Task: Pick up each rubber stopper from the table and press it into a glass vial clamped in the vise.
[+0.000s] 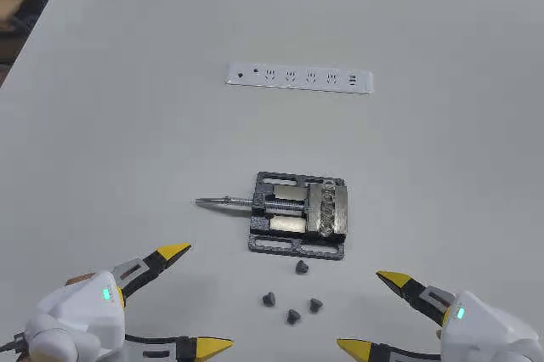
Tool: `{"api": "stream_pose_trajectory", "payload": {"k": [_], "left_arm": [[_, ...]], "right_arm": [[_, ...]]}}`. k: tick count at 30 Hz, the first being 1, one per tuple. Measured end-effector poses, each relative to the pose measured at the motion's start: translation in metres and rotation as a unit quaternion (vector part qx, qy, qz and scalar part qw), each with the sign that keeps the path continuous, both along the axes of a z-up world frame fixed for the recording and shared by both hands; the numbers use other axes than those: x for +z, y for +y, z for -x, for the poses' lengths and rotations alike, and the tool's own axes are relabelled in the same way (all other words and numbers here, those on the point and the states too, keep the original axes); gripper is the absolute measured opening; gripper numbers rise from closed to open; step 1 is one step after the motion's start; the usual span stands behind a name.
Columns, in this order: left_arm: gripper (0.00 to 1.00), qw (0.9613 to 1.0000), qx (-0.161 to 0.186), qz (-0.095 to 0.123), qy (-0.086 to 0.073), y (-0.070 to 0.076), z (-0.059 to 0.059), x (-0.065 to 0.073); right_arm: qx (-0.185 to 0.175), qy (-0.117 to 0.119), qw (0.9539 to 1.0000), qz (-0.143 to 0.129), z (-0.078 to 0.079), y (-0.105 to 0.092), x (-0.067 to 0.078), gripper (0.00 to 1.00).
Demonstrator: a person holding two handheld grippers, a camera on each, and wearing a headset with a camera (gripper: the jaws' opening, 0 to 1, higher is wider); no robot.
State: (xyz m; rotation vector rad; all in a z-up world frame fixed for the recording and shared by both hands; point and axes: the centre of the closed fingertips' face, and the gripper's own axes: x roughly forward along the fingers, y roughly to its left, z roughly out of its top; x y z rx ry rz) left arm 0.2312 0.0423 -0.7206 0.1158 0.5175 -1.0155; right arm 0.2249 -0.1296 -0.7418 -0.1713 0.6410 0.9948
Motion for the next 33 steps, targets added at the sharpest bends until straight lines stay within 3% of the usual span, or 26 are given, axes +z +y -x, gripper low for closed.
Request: {"api": "stream_pose_trajectory", "payload": {"k": [22,33], "left_arm": [[0.83,1.0000,0.000,0.001,-0.004,0.0017,-0.0009,-0.0043],[0.82,1.0000,-0.004,-0.001,-0.003,0.0036,0.0055,-0.0084]], "right_arm": [[0.004,0.004,1.0000,-0.001,0.0005,0.0014,-0.0017,0.66],[0.015,0.006,0.9999,0.006,0.0041,0.0017,-0.0057,0.64]]}}
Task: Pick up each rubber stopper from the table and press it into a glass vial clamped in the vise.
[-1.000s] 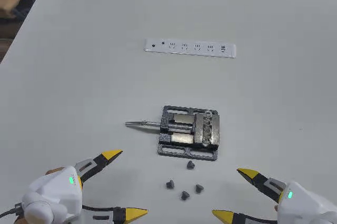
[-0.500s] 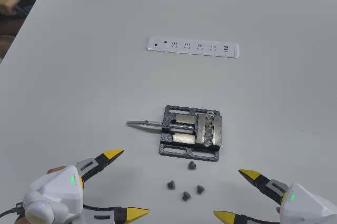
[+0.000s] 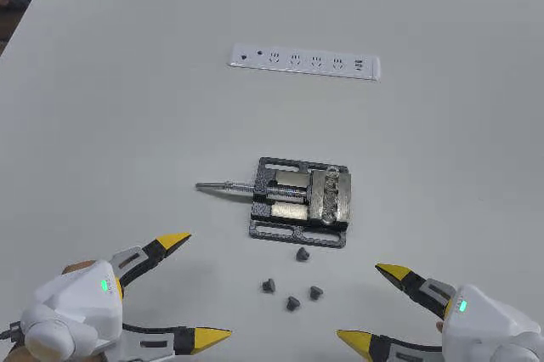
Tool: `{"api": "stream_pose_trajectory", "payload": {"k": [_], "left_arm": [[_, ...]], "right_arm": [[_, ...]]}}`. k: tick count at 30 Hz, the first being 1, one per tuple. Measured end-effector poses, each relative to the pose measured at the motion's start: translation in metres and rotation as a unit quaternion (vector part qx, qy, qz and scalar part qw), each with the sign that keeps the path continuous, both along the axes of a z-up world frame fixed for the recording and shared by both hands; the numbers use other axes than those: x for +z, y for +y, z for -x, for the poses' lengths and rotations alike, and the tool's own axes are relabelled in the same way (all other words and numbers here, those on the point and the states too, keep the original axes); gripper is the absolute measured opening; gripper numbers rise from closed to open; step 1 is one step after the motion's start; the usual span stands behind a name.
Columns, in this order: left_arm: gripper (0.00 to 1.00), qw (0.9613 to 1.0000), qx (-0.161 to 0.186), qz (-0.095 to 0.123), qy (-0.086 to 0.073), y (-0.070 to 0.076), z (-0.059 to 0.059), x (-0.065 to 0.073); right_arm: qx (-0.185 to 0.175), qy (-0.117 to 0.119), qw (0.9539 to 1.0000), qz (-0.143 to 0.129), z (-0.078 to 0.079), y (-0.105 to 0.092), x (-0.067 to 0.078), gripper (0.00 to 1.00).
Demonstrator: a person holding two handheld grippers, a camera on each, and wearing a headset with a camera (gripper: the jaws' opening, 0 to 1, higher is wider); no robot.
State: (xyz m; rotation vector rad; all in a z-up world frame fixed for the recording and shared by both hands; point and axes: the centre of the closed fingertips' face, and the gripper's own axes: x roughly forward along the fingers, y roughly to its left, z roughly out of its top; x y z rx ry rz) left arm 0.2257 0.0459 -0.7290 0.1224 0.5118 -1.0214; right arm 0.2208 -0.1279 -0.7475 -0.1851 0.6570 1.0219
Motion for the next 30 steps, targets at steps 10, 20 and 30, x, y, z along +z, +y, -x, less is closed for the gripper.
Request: {"api": "stream_pose_trajectory", "payload": {"k": [10,20,30], "left_arm": [[0.82,1.0000,-0.001,0.007,0.000,0.000,0.003,0.000],[0.80,0.9999,-0.010,0.010,0.005,-0.003,0.006,-0.008],[0.78,0.9998,-0.017,0.011,0.003,-0.005,0.008,-0.016]], "right_arm": [[0.010,-0.001,0.9999,0.004,0.000,0.003,-0.002,0.62],[0.024,-0.001,0.9997,0.008,-0.001,0.009,-0.007,0.57],[0.052,-0.008,0.9986,0.010,-0.003,0.023,-0.010,0.50]]}}
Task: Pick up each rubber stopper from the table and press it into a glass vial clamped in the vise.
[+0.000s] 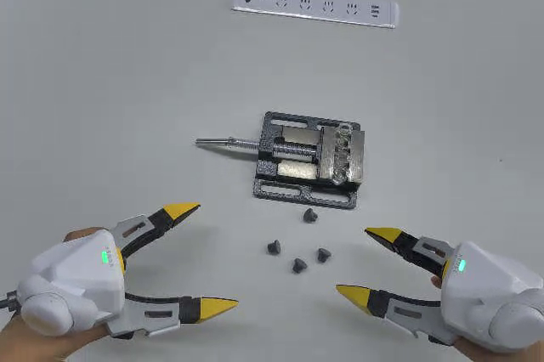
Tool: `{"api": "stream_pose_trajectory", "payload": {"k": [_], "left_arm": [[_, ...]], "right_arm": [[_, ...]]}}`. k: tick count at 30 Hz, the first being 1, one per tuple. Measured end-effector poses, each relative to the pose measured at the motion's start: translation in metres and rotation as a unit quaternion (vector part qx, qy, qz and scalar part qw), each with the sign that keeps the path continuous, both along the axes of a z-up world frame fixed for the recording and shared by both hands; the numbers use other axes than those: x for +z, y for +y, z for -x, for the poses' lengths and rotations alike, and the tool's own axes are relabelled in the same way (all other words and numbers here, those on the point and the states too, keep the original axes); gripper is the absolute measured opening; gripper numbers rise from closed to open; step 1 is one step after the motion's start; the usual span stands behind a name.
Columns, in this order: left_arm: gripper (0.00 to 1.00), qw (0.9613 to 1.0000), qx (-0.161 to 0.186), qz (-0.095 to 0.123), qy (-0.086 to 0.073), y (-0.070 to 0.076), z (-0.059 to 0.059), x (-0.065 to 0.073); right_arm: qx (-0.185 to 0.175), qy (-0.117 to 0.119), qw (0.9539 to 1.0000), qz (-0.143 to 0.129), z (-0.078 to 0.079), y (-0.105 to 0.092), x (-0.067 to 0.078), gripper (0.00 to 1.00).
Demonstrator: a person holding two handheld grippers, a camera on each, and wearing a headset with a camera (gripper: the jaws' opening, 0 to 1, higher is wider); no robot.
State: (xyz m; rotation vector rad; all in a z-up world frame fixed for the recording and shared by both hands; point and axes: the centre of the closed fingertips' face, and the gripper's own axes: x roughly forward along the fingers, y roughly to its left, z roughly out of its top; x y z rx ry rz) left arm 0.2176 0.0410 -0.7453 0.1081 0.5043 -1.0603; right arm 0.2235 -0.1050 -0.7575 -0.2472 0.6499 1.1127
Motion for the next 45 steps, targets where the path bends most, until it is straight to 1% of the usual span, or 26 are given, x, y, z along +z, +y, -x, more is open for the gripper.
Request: {"api": "stream_pose_trajectory", "payload": {"k": [4,8,12,13,14,15,16,17,19,21,22,27,29,31,34,39,42,45], "left_arm": [[0.76,1.0000,-0.002,0.000,-0.001,0.000,0.000,-0.004],[0.76,1.0000,-0.001,0.006,-0.003,0.000,-0.001,-0.006],[0.73,0.9997,-0.010,0.019,-0.010,-0.001,0.000,-0.005],[0.73,0.9996,-0.012,0.022,-0.008,-0.002,0.000,-0.005],[0.72,0.9996,-0.014,0.021,-0.008,-0.003,0.000,-0.006],[0.71,0.9996,-0.021,0.016,-0.012,-0.003,0.001,-0.008],[0.70,0.9994,-0.026,0.017,-0.014,-0.004,0.002,-0.008],[0.69,0.9994,-0.030,0.017,-0.011,-0.005,0.003,-0.009],[0.68,0.9992,-0.034,0.015,-0.014,-0.006,0.004,-0.010],[0.65,0.9990,-0.040,0.017,-0.012,-0.007,0.005,-0.010],[0.64,0.9989,-0.043,0.015,-0.014,-0.008,0.005,-0.010],[0.61,0.9985,-0.050,0.020,-0.013,-0.009,0.006,-0.012],[0.61,0.9982,-0.053,0.022,-0.017,-0.010,0.006,-0.011],[0.60,0.9980,-0.057,0.024,-0.017,-0.010,0.006,-0.011],[0.61,0.9979,-0.058,0.025,-0.016,-0.011,0.005,-0.011],[0.62,0.9980,-0.056,0.026,-0.017,-0.010,0.004,-0.009],[0.61,0.9980,-0.056,0.025,-0.016,-0.010,0.005,-0.009],[0.62,0.9979,-0.057,0.026,-0.015,-0.009,0.006,-0.010]], "right_arm": [[0.010,-0.002,1.0000,-0.001,-0.001,0.006,0.000,0.50],[0.021,-0.001,0.9998,-0.002,-0.001,0.013,-0.001,0.49],[0.032,0.000,0.9995,-0.002,-0.002,0.020,-0.004,0.48],[0.034,0.000,0.9994,-0.002,-0.002,0.021,-0.005,0.48],[0.037,0.000,0.9993,-0.002,-0.002,0.022,-0.005,0.48],[0.040,0.000,0.9992,0.000,-0.002,0.024,-0.005,0.48],[0.042,0.000,0.9991,0.000,-0.002,0.026,-0.006,0.48],[0.045,0.000,0.9990,-0.001,-0.002,0.028,-0.005,0.48],[0.050,-0.001,0.9987,0.001,-0.003,0.030,-0.005,0.47],[0.054,-0.001,0.9985,0.002,-0.003,0.034,-0.006,0.47],[0.059,-0.003,0.9983,0.003,-0.003,0.036,-0.006,0.46],[0.073,-0.006,0.9973,0.006,-0.003,0.045,-0.007,0.44],[0.082,-0.009,0.9966,0.008,-0.002,0.049,-0.008,0.41],[0.088,-0.009,0.9960,0.009,-0.002,0.053,-0.009,0.40],[0.097,-0.010,0.9952,0.013,-0.003,0.057,-0.012,0.38],[0.110,-0.011,0.9936,0.020,-0.004,0.063,-0.018,0.35],[0.123,-0.011,0.9919,0.027,-0.005,0.067,-0.023,0.32],[0.134,-0.011,0.9905,0.027,-0.006,0.072,-0.025,0.29]]}}
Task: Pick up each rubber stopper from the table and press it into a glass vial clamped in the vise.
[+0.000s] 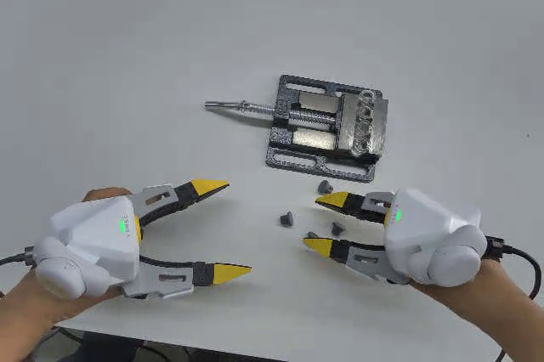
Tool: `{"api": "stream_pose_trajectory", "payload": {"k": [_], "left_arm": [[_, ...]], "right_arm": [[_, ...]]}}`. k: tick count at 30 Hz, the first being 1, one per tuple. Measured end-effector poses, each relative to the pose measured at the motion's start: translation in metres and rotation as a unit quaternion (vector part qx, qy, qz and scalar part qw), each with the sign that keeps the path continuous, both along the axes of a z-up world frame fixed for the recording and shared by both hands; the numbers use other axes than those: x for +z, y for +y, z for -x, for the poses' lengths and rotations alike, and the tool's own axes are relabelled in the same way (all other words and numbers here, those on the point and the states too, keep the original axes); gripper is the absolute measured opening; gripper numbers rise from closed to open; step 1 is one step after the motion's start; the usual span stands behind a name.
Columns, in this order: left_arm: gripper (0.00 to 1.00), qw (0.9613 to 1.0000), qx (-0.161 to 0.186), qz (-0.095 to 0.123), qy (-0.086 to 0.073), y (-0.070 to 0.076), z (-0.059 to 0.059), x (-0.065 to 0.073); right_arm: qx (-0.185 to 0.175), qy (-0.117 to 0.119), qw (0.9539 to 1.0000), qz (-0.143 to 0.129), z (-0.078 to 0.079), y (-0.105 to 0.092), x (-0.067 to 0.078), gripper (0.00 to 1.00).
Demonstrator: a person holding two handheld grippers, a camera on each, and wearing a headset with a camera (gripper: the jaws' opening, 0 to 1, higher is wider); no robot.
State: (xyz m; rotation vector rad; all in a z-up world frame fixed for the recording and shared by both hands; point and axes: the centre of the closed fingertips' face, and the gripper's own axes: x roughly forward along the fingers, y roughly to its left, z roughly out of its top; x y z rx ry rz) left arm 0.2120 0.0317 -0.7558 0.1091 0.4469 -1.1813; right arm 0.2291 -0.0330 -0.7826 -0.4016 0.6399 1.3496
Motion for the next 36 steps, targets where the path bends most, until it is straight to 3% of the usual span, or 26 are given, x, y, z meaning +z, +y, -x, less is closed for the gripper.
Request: {"api": "stream_pose_trajectory", "payload": {"k": [18,36], "left_arm": [[0.61,1.0000,-0.002,0.003,-0.003,0.002,0.001,-0.001],[0.60,1.0000,0.000,0.001,-0.005,0.003,0.001,-0.002]], "right_arm": [[0.051,-0.001,0.9986,0.011,0.002,0.008,-0.013,0.23],[0.092,-0.021,0.9955,0.009,0.002,0.017,-0.017,0.15]]}}
